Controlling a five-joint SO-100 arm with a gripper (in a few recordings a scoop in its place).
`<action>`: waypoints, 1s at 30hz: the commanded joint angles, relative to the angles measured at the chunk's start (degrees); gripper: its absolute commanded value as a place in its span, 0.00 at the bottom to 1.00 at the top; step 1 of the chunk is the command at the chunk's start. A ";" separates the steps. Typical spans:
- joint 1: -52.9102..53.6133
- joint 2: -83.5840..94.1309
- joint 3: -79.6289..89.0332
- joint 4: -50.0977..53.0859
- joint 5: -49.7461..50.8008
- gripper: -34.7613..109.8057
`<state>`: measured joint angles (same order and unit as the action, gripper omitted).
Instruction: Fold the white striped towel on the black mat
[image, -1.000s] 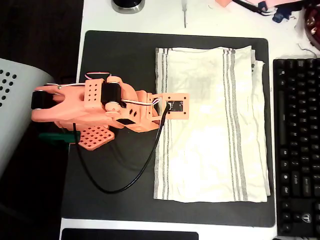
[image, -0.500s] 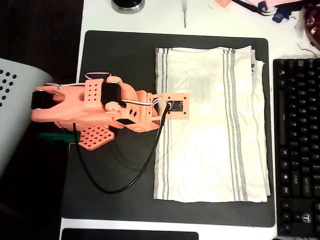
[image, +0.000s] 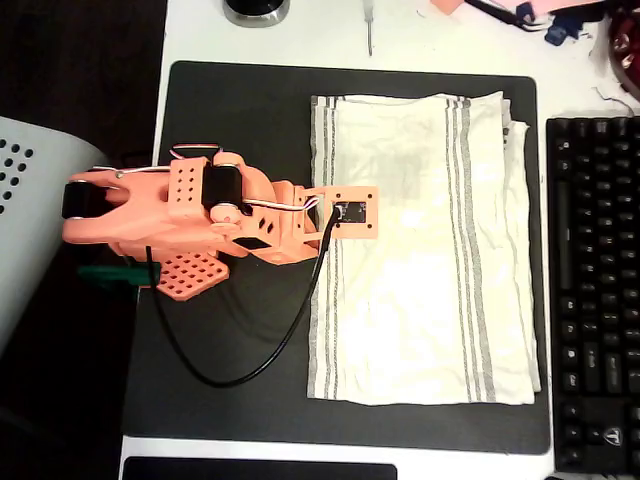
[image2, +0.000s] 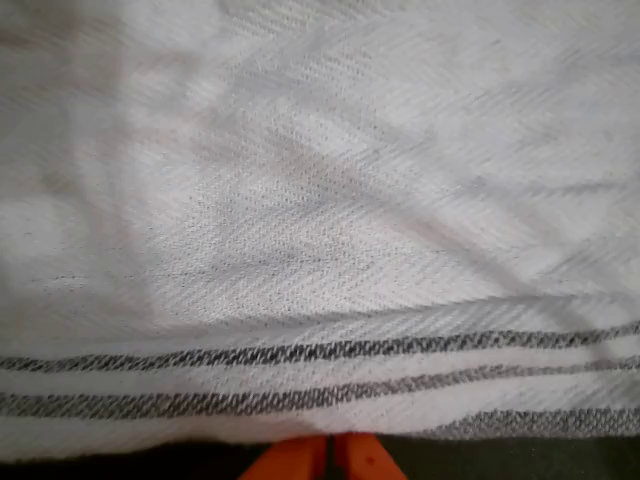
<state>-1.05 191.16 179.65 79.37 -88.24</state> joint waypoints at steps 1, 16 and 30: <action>0.00 1.41 1.32 0.26 -0.44 0.24; -1.32 0.88 0.18 0.00 -2.55 0.24; -19.60 -44.74 -36.65 -9.40 5.54 0.24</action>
<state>-16.61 156.01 151.70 71.19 -83.67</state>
